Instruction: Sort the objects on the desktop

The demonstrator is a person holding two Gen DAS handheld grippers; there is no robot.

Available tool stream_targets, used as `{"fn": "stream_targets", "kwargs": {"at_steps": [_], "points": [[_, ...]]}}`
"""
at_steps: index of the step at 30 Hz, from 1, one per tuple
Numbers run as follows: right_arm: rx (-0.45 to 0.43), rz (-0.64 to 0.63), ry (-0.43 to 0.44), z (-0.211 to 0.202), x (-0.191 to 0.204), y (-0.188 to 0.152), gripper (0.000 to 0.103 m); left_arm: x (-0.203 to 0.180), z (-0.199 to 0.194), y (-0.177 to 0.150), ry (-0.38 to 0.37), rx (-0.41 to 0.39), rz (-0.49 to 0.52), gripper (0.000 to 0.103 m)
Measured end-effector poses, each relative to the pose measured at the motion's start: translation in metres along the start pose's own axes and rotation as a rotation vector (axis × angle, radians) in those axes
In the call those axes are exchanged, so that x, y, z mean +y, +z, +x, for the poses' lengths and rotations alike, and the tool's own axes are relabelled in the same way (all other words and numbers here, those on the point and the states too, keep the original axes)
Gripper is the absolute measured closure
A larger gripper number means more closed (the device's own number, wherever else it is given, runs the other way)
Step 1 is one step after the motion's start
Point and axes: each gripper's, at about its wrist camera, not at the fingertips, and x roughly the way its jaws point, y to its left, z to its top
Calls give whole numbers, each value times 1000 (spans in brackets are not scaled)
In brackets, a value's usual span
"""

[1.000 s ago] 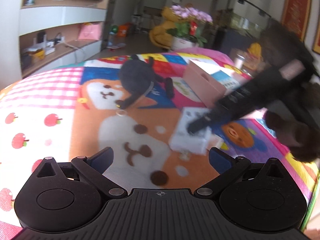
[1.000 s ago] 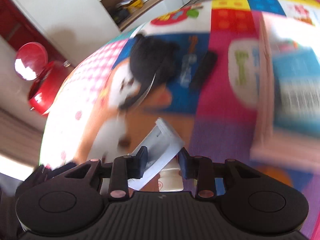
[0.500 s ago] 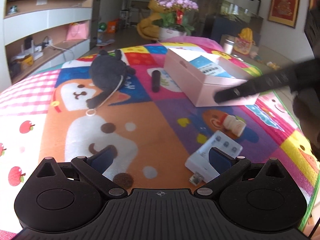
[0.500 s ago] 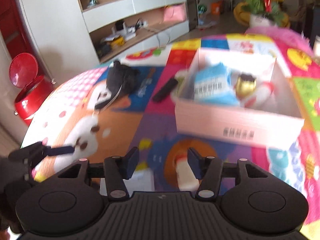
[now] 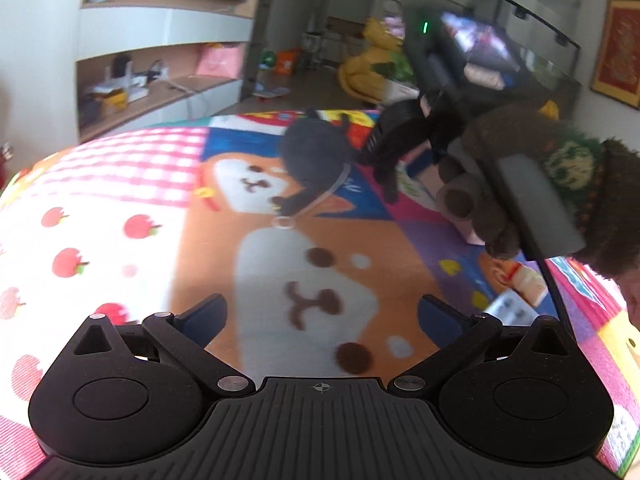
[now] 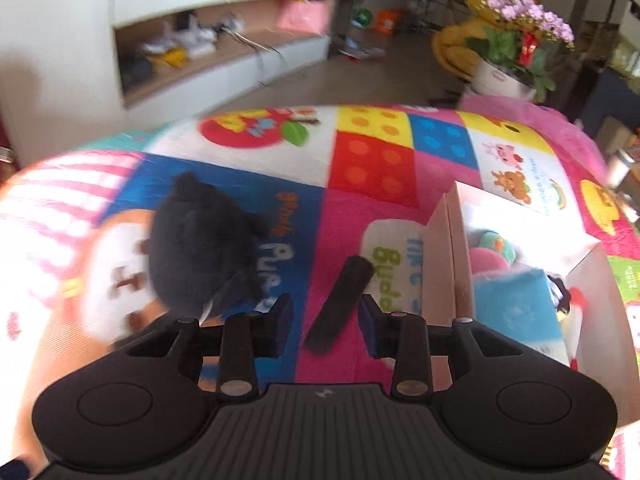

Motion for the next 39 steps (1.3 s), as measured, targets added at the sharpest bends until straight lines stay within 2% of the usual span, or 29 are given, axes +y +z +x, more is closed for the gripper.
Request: {"fn": "stream_targets", "kwargs": {"at_steps": [2, 3, 5, 7, 12, 16, 19, 21, 23, 26, 30, 32, 36, 39], "points": [[61, 16, -17, 18, 1, 3, 68, 8, -3, 0, 6, -10, -25, 0], [48, 34, -14, 18, -1, 2, 68, 12, -5, 0, 3, -12, -37, 0], [59, 27, 34, 14, -3, 1, 82, 17, -8, 0, 10, -18, -50, 0], [67, 12, 82, 7, -5, -5, 86, 17, -9, 1, 15, -19, -48, 0], [71, -65, 228, -34, -15, -47, 86, 9, -9, 0, -11, -10, -25, 0], [7, -205, 294, -80, -27, -87, 86, -3, -6, -1, -40, 6, 2, 0], [-33, -303, 268, -98, -42, -104, 86, -17, -3, -2, -69, 17, 23, 0], [-70, -332, 181, -100, -54, -111, 85, -27, -1, -3, -88, 27, 43, 0], [-91, -305, 117, -101, -72, -116, 84, -37, -1, -5, -108, 38, 74, 0], [-117, -180, 110, -110, -106, -125, 76, -48, 0, -6, -132, 57, 113, 0], [-139, -3, 94, -117, -143, -149, 58, -67, 6, -8, -175, 95, 172, 0], [-127, 74, 95, -115, -156, -165, 43, -82, 9, -11, -202, 116, 230, 0], [-118, 182, 85, -111, -167, -198, 35, -107, 15, -20, -221, 137, 324, 0], [-124, 202, 67, -110, -166, -216, 27, -119, 23, -22, -207, 147, 354, 0]]}}
